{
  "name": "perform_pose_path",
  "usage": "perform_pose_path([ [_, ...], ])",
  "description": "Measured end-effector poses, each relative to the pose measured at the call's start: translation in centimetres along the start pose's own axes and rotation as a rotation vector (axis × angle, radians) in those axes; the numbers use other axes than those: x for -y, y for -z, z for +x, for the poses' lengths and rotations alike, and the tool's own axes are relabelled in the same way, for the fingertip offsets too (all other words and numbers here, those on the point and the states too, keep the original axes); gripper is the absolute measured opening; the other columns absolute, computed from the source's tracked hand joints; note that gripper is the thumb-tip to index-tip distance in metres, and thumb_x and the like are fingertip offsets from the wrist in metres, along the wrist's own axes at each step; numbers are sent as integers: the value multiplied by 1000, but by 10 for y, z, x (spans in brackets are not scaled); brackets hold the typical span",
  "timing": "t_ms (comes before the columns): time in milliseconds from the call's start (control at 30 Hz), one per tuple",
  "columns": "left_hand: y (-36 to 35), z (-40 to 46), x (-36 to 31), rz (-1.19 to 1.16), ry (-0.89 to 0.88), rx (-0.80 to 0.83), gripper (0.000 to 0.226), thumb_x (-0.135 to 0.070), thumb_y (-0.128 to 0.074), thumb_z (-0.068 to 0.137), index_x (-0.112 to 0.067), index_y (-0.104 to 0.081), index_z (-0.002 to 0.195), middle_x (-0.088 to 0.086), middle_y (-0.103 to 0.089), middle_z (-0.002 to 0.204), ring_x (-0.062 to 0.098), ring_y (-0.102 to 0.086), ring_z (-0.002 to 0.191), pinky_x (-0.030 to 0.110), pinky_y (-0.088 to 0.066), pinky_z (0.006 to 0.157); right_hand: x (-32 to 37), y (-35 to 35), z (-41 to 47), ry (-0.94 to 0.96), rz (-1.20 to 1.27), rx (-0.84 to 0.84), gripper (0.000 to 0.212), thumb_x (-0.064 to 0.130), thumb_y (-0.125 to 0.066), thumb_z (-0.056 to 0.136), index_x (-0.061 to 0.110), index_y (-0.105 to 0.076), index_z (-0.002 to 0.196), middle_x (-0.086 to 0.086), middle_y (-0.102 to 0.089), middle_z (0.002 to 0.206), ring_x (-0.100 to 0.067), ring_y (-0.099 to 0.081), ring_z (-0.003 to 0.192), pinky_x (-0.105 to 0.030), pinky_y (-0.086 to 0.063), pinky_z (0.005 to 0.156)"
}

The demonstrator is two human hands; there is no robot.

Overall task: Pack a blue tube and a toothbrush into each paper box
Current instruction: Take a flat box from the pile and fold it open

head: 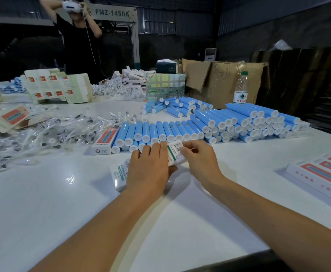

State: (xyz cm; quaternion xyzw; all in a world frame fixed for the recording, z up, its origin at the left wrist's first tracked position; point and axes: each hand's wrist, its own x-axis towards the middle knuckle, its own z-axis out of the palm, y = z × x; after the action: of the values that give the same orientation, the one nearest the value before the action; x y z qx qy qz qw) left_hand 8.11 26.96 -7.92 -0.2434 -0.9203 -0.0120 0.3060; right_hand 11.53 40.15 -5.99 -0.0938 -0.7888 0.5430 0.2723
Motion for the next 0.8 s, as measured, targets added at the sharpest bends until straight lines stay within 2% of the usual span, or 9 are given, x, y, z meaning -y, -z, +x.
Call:
perform_pose_path([
  [67,1,2,2,-27,43,-21,70,-61,-33,92,-15,-17,143,1,-40,139,21,-40,122,35,-31,96,-2,4,4,70,-86,-112,40,26,-69,85,21,-55,122,3,-43,123,-7,-47,107,-19,-42,90],
  [133,2,4,3,-70,74,-32,70,-61,-34,91,-17,-18,143,0,-39,140,21,-39,124,34,-31,96,-1,5,7,-127,118,-98,68,28,-75,80,24,-39,137,0,-43,129,-14,-47,112,-30,-43,92],
  [233,2,2,2,-71,52,-40,70,-60,-36,92,-16,-20,144,1,-40,138,22,-40,122,35,-31,96,7,1,4,-570,844,182,44,14,-68,84,8,-53,124,-14,-71,93,-23,-70,75,-31,-56,60],
  [300,2,1,0,-58,42,-42,70,-60,-35,92,-15,-20,144,2,-41,138,22,-41,121,36,-31,96,6,-1,4,-609,975,218,23,6,-60,87,0,-60,110,-16,-72,77,-23,-70,64,-27,-55,52],
  [400,2,1,-3,-72,35,-48,70,-58,-34,93,-13,-21,145,3,-41,140,22,-40,123,35,-30,97,2,-3,4,-366,780,109,12,2,-55,90,1,-60,101,-10,-72,74,-19,-70,67,-27,-56,55],
  [500,6,1,-9,-128,29,-56,70,-57,-34,92,-12,-25,144,4,-43,139,23,-41,123,36,-30,98,-3,-4,-8,121,-3,-4,16,13,-47,95,14,-63,95,11,-64,71,-5,-62,66,-26,-52,58],
  [633,7,-4,-10,-100,22,-34,64,-40,-47,94,-11,-21,145,5,-38,142,23,-37,127,37,-27,103,-6,-8,-13,253,-308,34,36,26,-37,101,14,-49,133,-1,-65,109,-12,-62,92,-32,-52,78],
  [700,6,-5,-7,-78,1,-27,64,-43,-43,95,-12,-16,145,4,-35,143,22,-35,128,36,-26,104,-5,-7,-14,225,-288,71,40,31,-37,101,12,-48,135,-5,-65,117,-17,-62,100,-33,-52,84],
  [800,7,-5,0,-90,5,-41,66,-51,-39,95,-13,-18,145,3,-37,141,22,-36,126,35,-26,102,1,-4,-13,2,213,147,34,29,-38,102,13,-68,101,-3,-72,87,-15,-69,81,-23,-56,69],
])
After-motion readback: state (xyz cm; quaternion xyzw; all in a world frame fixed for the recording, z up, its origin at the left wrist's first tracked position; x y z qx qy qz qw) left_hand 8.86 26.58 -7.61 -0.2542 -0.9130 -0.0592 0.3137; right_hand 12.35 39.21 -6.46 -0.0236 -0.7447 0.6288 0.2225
